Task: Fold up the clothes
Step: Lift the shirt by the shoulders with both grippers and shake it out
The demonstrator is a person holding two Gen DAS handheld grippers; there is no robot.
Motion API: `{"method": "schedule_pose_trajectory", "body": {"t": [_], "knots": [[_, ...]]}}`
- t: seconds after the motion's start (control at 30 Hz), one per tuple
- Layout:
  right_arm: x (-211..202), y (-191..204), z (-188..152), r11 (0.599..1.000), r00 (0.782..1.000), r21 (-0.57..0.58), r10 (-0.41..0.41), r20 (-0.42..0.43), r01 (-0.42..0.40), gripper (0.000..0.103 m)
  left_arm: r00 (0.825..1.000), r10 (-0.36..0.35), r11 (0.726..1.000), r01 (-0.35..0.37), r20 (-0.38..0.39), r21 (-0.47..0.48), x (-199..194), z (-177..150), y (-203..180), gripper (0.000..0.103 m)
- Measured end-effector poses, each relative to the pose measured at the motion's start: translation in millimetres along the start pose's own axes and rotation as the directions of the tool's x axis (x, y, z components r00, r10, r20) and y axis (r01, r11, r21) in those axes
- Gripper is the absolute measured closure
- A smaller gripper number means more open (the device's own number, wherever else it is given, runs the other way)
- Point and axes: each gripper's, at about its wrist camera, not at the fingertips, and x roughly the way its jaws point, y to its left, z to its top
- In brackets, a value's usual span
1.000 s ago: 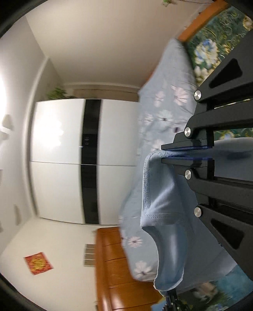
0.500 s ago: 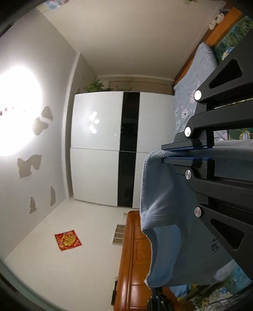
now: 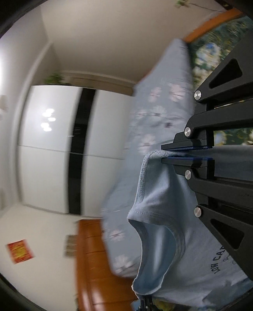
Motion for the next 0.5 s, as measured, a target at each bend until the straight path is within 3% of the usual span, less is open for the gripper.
{"method": "schedule_pose_trajectory", "body": {"t": [0.17, 0.5], "knots": [[106, 2, -44, 0.999, 0.985, 0.036, -0.011, -0.17, 0.017, 0.098, 0.988, -0.05, 0.997, 0.042, -0.143, -0.06, 101, -36, 8, 0.096], [241, 9, -91, 0.996, 0.94, 0.028, -0.071, -0.334, 0.085, 0.098, 0.966, -0.03, 0.998, 0.012, -0.256, -0.069, 239, -69, 19, 0.096]]}}
